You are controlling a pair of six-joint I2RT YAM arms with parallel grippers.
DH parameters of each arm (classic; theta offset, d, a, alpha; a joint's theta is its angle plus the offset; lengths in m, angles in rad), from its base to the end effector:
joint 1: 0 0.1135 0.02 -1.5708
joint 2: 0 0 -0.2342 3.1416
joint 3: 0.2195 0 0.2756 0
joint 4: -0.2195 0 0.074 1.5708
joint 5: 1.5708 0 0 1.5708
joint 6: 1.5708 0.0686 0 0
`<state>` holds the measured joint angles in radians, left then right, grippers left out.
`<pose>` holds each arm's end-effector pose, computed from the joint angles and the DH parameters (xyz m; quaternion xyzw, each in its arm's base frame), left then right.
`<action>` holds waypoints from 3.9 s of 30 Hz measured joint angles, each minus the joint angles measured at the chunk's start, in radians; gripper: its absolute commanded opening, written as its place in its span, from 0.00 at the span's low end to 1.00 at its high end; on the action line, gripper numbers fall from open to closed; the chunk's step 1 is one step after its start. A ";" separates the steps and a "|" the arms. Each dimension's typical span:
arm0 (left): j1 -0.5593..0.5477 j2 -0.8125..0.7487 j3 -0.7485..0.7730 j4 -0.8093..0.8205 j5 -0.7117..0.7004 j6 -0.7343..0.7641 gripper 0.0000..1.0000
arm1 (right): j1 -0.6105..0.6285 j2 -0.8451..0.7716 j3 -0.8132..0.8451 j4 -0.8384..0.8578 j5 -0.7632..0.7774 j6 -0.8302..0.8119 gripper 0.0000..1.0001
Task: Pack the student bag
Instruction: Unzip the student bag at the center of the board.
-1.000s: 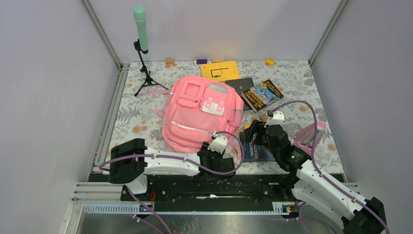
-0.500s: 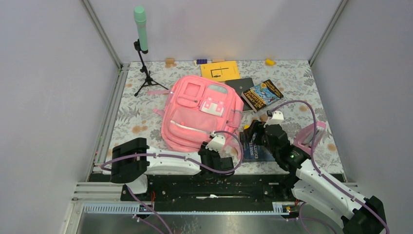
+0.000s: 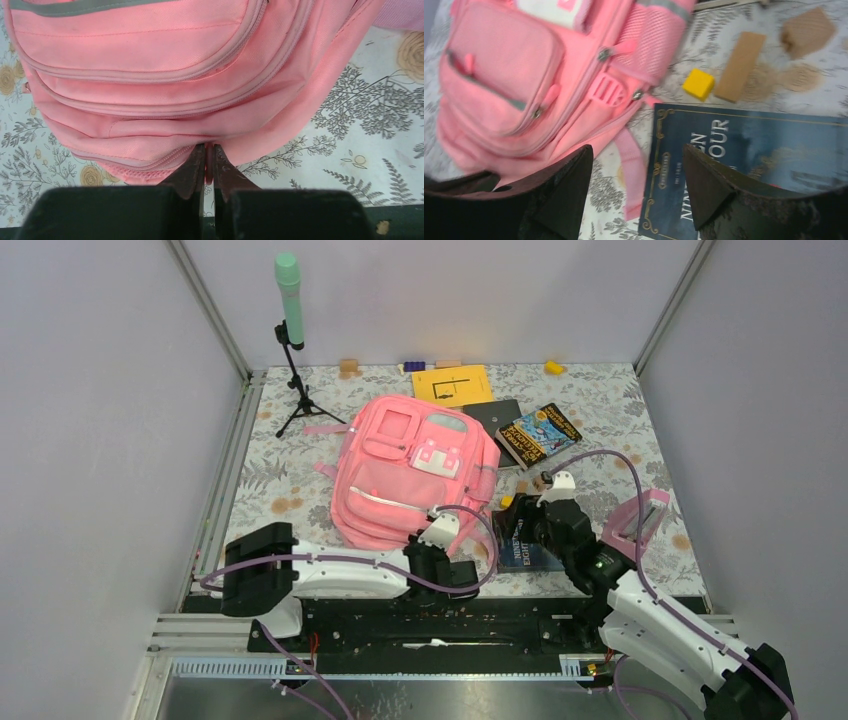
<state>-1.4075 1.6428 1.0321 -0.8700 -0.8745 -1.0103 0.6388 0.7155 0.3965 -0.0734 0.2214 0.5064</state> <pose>0.1011 -0.2897 0.1245 0.1599 0.8910 0.1116 0.4101 0.2078 0.1356 0.1859 0.0066 0.8285 0.2220 0.5140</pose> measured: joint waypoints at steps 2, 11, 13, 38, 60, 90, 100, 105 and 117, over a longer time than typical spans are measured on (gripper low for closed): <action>0.000 -0.034 -0.002 0.000 0.006 0.005 0.00 | 0.000 -0.018 -0.027 0.048 -0.072 -0.029 0.70; 0.024 -0.408 -0.202 0.193 0.118 0.164 0.00 | 0.043 -0.094 -0.151 0.342 -0.378 -0.243 0.69; 0.048 -0.470 -0.252 0.234 0.161 0.205 0.00 | 0.107 -0.070 -0.155 0.405 -0.397 -0.308 0.70; 0.263 -0.739 -0.418 0.426 0.531 0.423 0.00 | 0.406 0.643 0.084 0.744 -0.422 -0.804 0.58; 0.286 -0.712 -0.402 0.471 0.537 0.413 0.00 | 0.427 0.642 0.035 0.833 -0.198 -0.834 0.00; 0.450 -0.894 -0.446 0.448 0.527 0.357 0.00 | 0.296 0.409 0.008 0.715 -0.160 -0.703 0.00; 0.512 -0.880 -0.446 0.483 0.569 0.374 0.00 | 0.235 0.345 0.008 0.644 -0.182 -0.637 0.00; 0.548 -0.886 -0.449 0.488 0.592 0.378 0.00 | 0.204 0.303 0.008 0.604 -0.187 -0.603 0.00; 0.625 -0.922 -0.484 0.493 0.594 0.386 0.00 | 0.145 0.216 0.021 0.507 -0.180 -0.541 0.00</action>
<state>-0.7822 0.7212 0.5484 -0.3771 -0.2810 -0.6247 0.7841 0.9318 0.4175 0.4335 0.0410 -0.0349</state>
